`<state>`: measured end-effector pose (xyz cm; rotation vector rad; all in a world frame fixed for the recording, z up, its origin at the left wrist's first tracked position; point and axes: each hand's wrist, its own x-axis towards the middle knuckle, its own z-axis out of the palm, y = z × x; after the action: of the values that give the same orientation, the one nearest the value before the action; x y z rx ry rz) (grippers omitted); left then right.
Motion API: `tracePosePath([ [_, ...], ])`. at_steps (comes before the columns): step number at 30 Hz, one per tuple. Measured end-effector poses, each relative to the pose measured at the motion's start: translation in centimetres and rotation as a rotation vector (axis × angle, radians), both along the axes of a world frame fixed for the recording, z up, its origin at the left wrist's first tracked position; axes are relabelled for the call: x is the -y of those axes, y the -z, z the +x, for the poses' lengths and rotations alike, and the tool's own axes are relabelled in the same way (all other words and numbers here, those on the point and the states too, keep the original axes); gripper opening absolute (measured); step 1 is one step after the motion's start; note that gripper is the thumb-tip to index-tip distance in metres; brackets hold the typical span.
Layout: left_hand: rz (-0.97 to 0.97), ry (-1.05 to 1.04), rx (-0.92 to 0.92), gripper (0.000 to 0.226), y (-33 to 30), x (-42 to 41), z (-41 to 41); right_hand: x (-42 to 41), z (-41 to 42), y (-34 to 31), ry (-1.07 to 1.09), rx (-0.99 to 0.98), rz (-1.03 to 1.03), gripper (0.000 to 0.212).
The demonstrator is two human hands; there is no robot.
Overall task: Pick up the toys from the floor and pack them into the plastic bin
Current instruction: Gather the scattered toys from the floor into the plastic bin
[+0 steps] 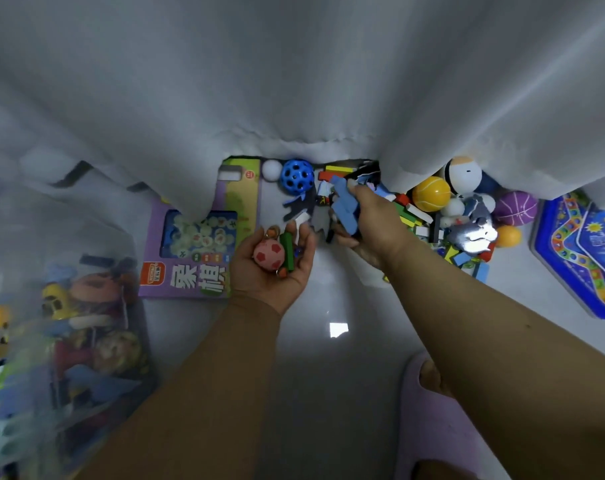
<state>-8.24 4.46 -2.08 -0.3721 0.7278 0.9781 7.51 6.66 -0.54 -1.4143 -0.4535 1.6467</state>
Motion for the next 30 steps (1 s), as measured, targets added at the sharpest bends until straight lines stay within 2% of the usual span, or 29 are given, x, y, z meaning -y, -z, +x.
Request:
tracePosePath([
  [2, 0.024, -0.016, -0.021, 0.02, -1.7, -0.4, -1.1, -0.1, -2.2, -1.9, 0.01, -0.181, 0.01, 0.03],
  [6, 0.095, -0.054, -0.088, 0.03, -6.0, -0.8, -5.1, -0.1, -7.5, -5.8, -0.008, -0.288, 0.026, 0.027],
  [9, 0.144, -0.067, -0.18, 0.021, -10.0, -0.4, -9.9, 0.1, -12.1, -9.4, -0.105, -0.246, 0.08, 0.029],
  [12, 0.154, -0.075, -0.337, 0.031, -13.7, 0.8, -15.3, 1.0, -17.5, -12.8, -0.243, -0.176, 0.145, 0.031],
  [14, 0.131, -0.097, -0.46, 0.028, -15.7, 2.0, -19.1, 2.1, -21.2, -14.5, -0.388, -0.019, 0.176, 0.032],
  [17, 0.023, -0.076, -0.688, 0.026, -17.4, 4.4, -24.9, 3.6, -27.1, -15.1, -0.748, 0.464, 0.415, 0.022],
  [19, -0.072, -0.001, -0.876, 0.032, -18.0, 6.0, -27.6, 4.9, -30.6, -14.7, -0.85, 0.614, 0.477, 0.029],
  [20, -0.106, 0.016, -0.947, 0.038, -18.2, 6.8, -28.5, 5.6, -31.7, -14.6, -0.889, 0.625, 0.499, 0.03],
  [22, -0.147, -0.004, -1.008, 0.054, -18.3, 7.7, -29.6, 6.2, -33.1, -14.5, -1.0, 0.684, 0.449, 0.031],
  [24, -0.148, -0.013, -1.026, 0.067, -18.4, 8.0, -29.9, 6.4, -33.0, -14.7, -0.999, 0.648, 0.461, 0.03],
  [26, -0.108, 0.002, -1.003, 0.074, -18.8, 7.7, -29.5, 6.7, -32.1, -15.2, -0.895, 0.58, 0.43, 0.032],
  [28, -0.065, 0.025, -0.991, 0.076, -19.2, 7.1, -28.6, 7.3, -30.5, -15.9, -0.755, 0.445, 0.399, 0.034],
  [30, 0.001, 0.02, -1.051, 0.072, -19.5, 6.3, -27.3, 7.9, -28.5, -16.4, -0.561, 0.43, 0.489, 0.03],
])
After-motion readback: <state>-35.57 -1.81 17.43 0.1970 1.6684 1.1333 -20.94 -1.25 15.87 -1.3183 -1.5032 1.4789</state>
